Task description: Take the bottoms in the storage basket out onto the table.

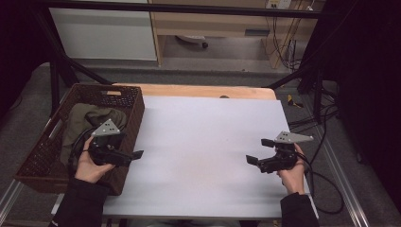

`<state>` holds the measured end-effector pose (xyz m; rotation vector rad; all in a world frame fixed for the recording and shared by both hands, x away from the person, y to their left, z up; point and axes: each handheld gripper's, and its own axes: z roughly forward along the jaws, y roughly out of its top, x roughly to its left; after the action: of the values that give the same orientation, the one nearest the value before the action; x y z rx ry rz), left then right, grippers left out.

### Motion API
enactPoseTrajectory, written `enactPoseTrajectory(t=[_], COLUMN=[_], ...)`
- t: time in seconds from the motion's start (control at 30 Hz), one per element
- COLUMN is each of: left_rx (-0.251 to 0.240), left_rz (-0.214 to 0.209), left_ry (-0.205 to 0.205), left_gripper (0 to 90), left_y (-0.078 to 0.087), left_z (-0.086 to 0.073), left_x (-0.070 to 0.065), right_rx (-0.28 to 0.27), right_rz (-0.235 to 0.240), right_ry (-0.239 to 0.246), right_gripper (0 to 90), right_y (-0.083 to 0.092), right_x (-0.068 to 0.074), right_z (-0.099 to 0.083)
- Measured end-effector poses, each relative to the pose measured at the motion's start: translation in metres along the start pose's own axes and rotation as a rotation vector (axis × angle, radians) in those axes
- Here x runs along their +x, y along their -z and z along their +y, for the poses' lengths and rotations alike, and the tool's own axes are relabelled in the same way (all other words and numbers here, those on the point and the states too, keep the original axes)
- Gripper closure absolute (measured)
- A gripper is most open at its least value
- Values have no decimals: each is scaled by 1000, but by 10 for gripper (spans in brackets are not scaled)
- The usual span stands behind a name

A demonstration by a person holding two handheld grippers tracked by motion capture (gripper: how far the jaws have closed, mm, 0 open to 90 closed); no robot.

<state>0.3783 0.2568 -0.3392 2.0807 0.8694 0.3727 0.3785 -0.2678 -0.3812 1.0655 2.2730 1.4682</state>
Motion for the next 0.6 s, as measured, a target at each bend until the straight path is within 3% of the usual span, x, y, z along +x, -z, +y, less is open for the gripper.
enactPoseTrajectory(t=[0.6], left_rx=[8], left_rz=[18], left_ry=[-7], left_gripper=[26], left_y=[5], left_z=[4], left_x=[-5], right_rx=[-2], right_rz=[-10], right_ry=[-1], right_gripper=[5], right_y=[1], right_x=[-1], right_z=[0])
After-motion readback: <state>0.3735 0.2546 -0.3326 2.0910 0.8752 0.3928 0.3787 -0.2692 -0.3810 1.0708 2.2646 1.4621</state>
